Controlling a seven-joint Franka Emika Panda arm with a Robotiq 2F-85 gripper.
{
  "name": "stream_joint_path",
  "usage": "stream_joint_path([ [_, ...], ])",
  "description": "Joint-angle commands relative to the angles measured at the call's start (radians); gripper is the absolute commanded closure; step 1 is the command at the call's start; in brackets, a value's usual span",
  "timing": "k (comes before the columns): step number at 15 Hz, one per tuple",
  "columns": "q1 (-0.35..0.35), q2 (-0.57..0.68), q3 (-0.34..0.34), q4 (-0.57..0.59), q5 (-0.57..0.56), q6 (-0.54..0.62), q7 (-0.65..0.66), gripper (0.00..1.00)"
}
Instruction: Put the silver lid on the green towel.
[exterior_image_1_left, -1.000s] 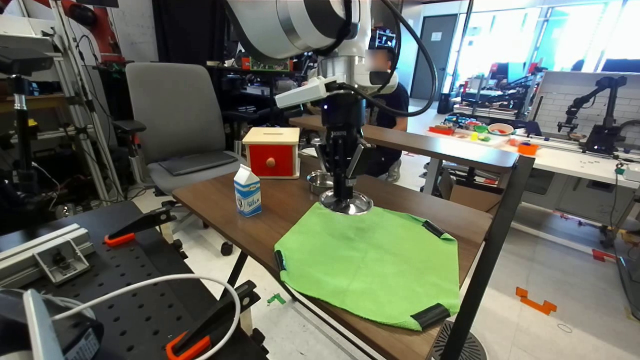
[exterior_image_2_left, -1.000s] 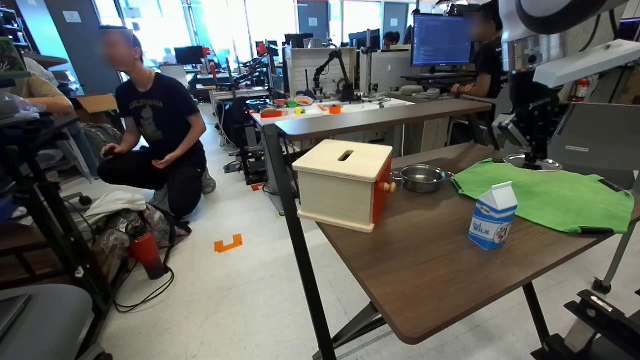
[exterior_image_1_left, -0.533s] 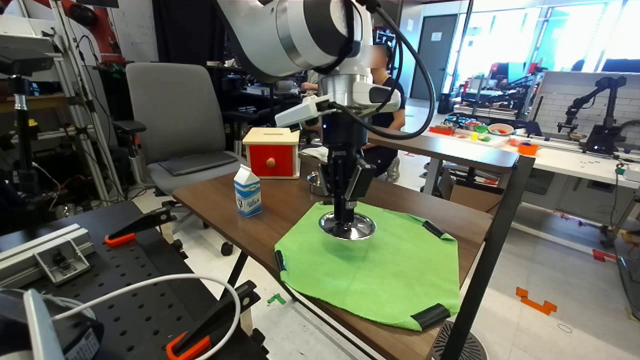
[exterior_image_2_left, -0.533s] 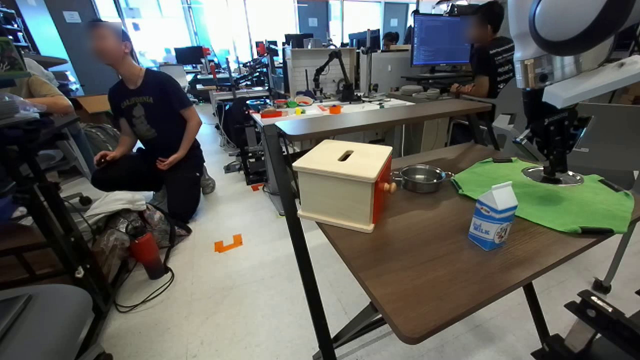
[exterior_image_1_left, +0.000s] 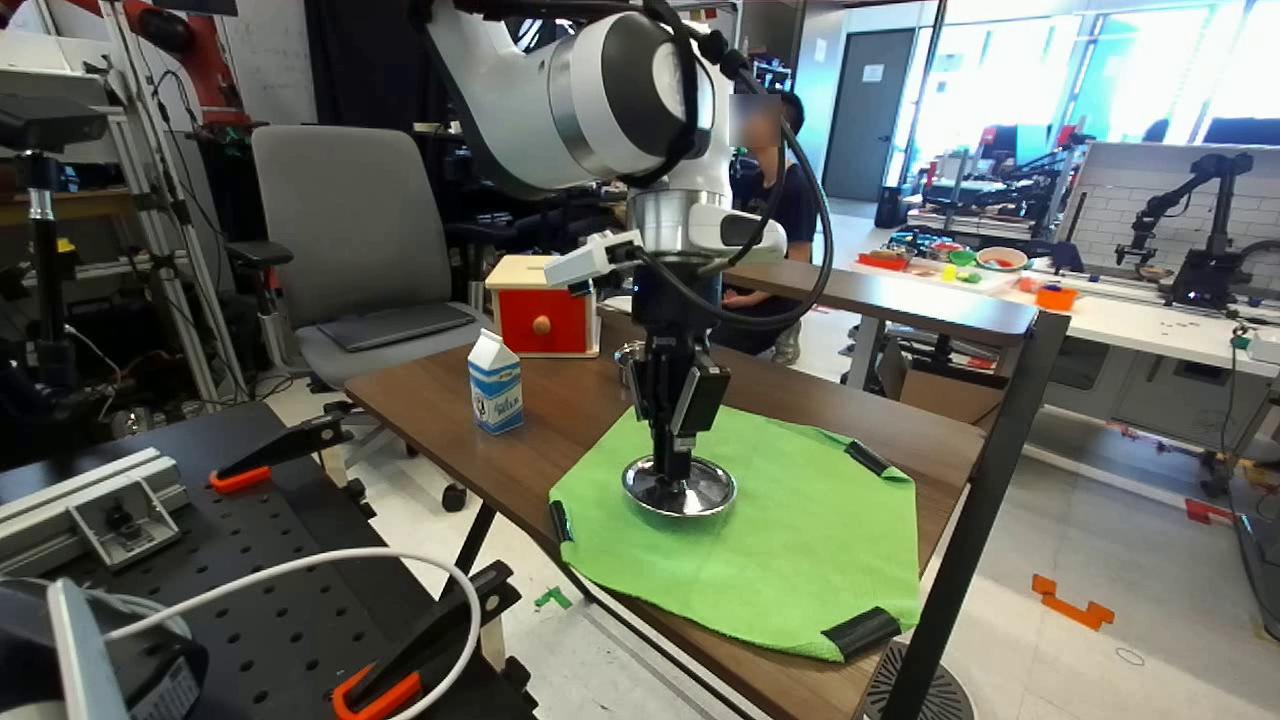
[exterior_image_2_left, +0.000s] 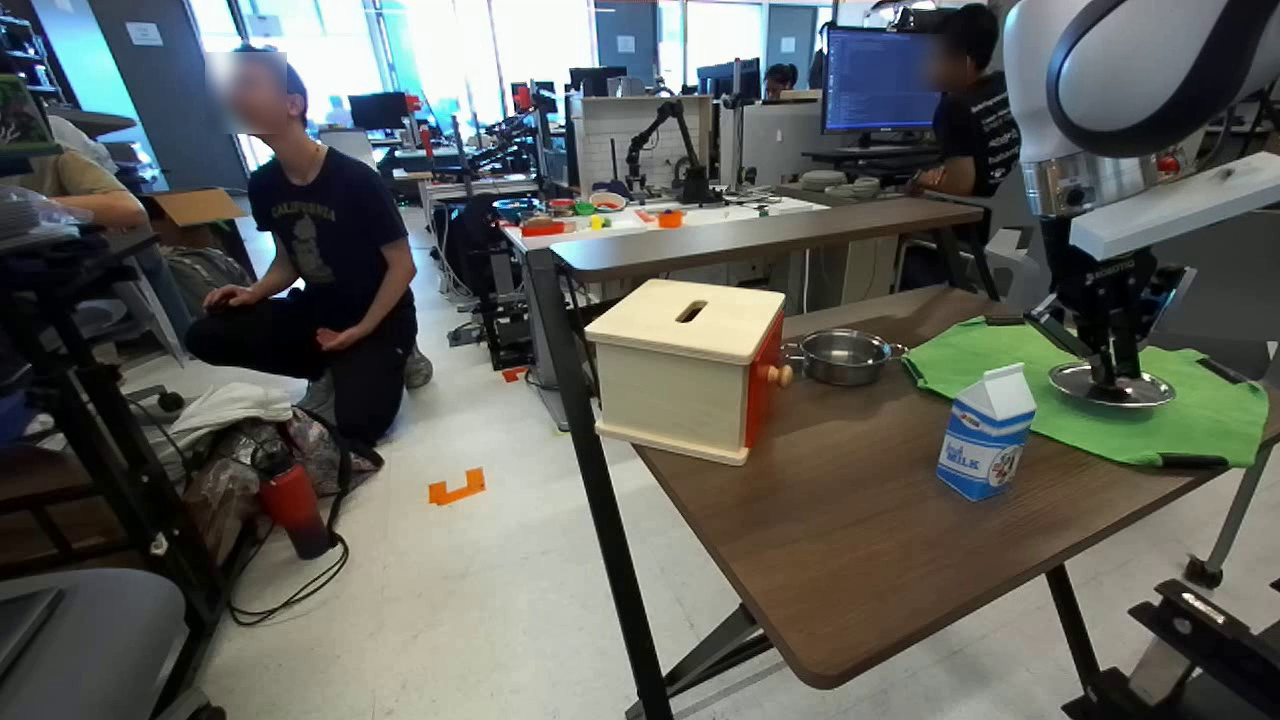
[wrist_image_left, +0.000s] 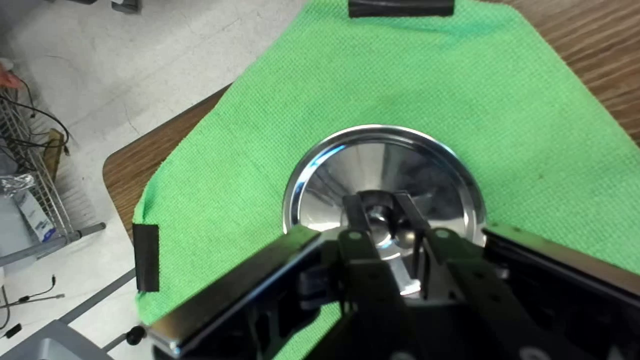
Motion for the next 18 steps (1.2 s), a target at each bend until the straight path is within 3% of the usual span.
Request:
stream_joint_path([
  [1, 0.01, 0.018, -0.005, 0.018, 0.004, 0.002, 0.019, 0.56],
  [2, 0.01, 0.017, -0.004, 0.018, 0.006, 0.002, 0.018, 0.54],
  [6, 0.007, -0.009, 0.004, 0.035, 0.018, -0.015, 0.006, 0.27],
  [10, 0.013, -0.058, 0.012, 0.082, 0.01, -0.125, -0.028, 0.0],
  [14, -0.004, -0.153, 0.056, 0.19, 0.053, -0.263, -0.07, 0.0],
  [17, -0.044, -0.228, 0.101, 0.278, 0.211, -0.31, -0.072, 0.0],
  [18, -0.02, -0.179, 0.079, 0.239, 0.135, -0.252, -0.046, 0.0],
])
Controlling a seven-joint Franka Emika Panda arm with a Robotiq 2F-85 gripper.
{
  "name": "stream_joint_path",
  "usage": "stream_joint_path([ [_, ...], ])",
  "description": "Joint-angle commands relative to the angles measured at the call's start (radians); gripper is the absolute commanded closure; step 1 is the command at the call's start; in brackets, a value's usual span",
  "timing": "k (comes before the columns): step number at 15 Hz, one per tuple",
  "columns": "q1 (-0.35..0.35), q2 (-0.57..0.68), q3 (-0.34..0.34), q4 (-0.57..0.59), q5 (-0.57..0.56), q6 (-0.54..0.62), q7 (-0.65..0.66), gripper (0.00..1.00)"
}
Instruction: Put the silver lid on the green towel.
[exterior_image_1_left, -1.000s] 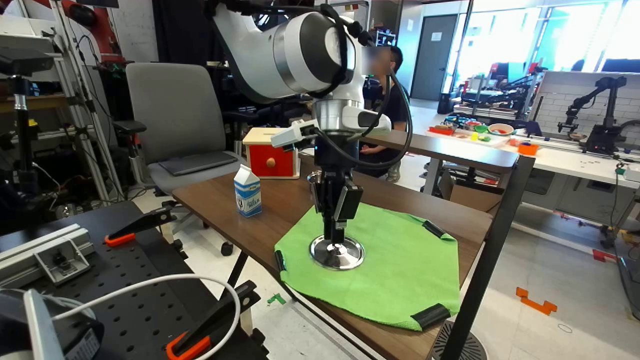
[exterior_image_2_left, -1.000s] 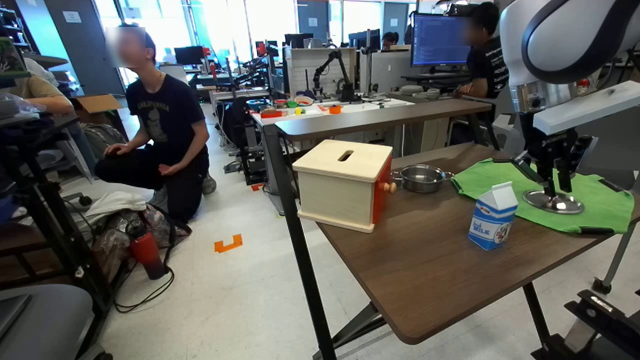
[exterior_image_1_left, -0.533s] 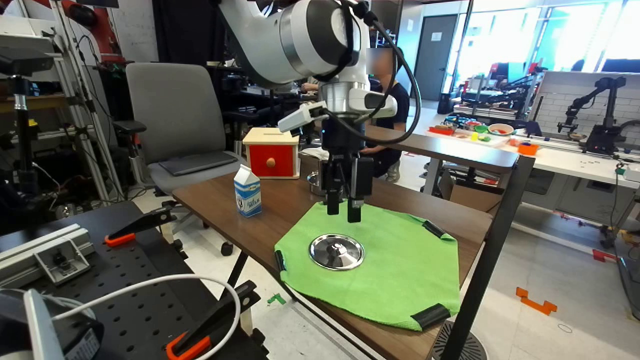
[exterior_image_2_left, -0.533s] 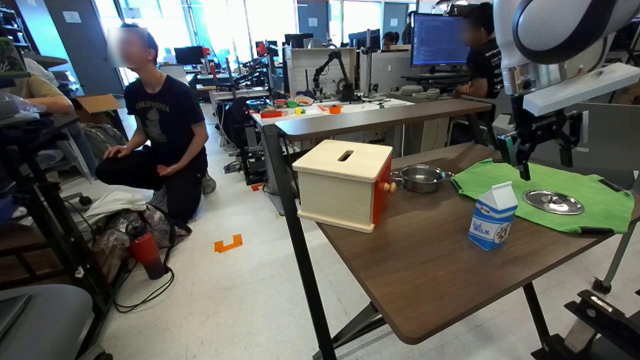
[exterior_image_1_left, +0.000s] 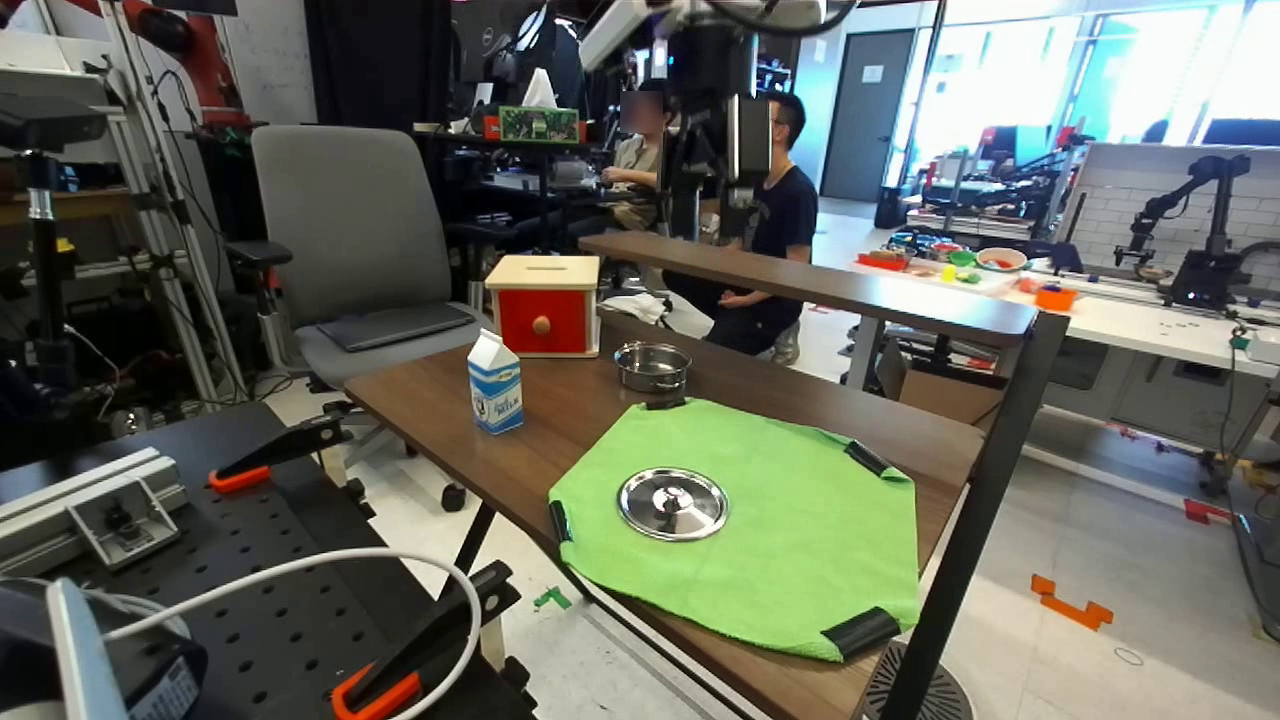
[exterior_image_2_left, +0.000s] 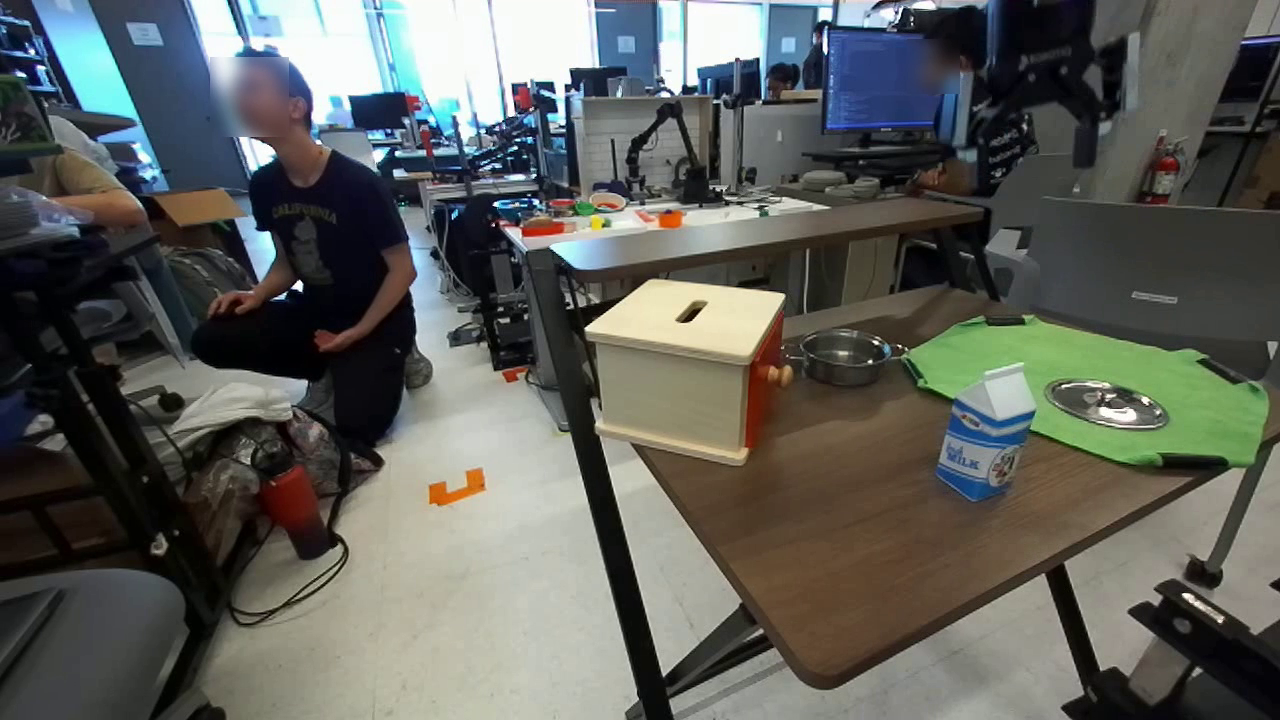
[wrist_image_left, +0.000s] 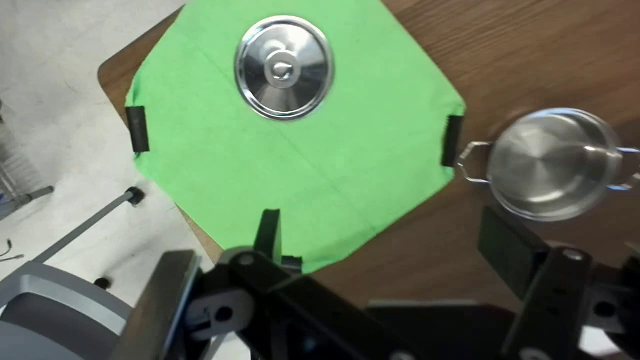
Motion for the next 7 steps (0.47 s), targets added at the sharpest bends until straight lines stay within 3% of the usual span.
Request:
stream_joint_path([
  [1, -0.02, -0.026, 0.023, 0.026, 0.021, -0.026, 0.0, 0.0],
  [7, -0.03, -0.047, 0.033, 0.036, 0.039, -0.049, -0.001, 0.0],
])
